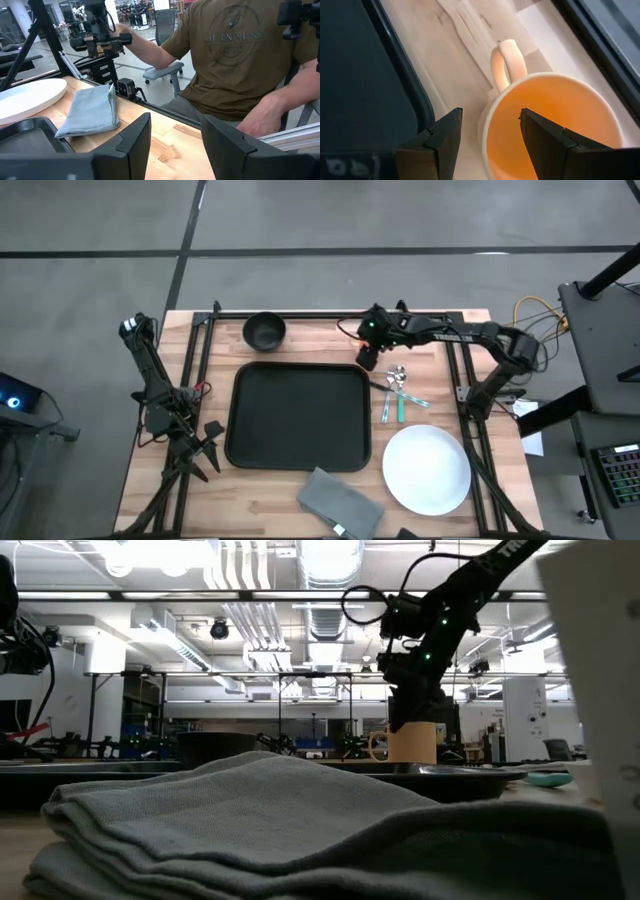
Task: Set up tray
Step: Put the orange mug on the top left of the black tray
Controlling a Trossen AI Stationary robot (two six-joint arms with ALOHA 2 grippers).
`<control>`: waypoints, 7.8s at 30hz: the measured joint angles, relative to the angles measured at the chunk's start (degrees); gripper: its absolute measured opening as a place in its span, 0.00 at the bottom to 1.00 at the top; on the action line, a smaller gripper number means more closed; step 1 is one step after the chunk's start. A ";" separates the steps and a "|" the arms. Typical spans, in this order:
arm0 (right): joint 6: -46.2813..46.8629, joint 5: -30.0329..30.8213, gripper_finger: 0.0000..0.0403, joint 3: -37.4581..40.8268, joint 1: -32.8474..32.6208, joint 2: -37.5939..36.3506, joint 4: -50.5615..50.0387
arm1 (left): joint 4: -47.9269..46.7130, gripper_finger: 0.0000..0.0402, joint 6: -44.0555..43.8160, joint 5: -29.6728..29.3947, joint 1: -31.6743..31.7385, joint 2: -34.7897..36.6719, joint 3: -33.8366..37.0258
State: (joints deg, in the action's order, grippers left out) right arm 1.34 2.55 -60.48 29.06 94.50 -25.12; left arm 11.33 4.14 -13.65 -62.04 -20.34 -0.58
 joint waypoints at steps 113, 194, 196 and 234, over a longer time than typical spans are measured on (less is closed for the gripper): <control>-20.85 -10.07 0.02 -71.81 -24.12 50.90 -5.33 | 0.00 0.39 0.00 -0.02 0.00 0.02 0.02; -11.60 -10.03 0.50 -72.64 -25.55 46.86 -16.17 | 0.00 0.39 0.00 0.00 -0.02 0.00 0.00; -11.57 -10.05 0.50 -71.09 -26.84 46.86 -16.00 | 0.02 0.39 0.00 0.00 -0.02 0.00 0.01; -1.29 15.96 0.50 -30.77 -31.65 37.77 40.13 | 0.01 0.39 0.00 0.00 -0.02 0.00 0.02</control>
State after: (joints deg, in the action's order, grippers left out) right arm 0.06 18.50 -91.24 -2.60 132.27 15.02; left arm 11.35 4.14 -13.65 -62.06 -20.34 -0.56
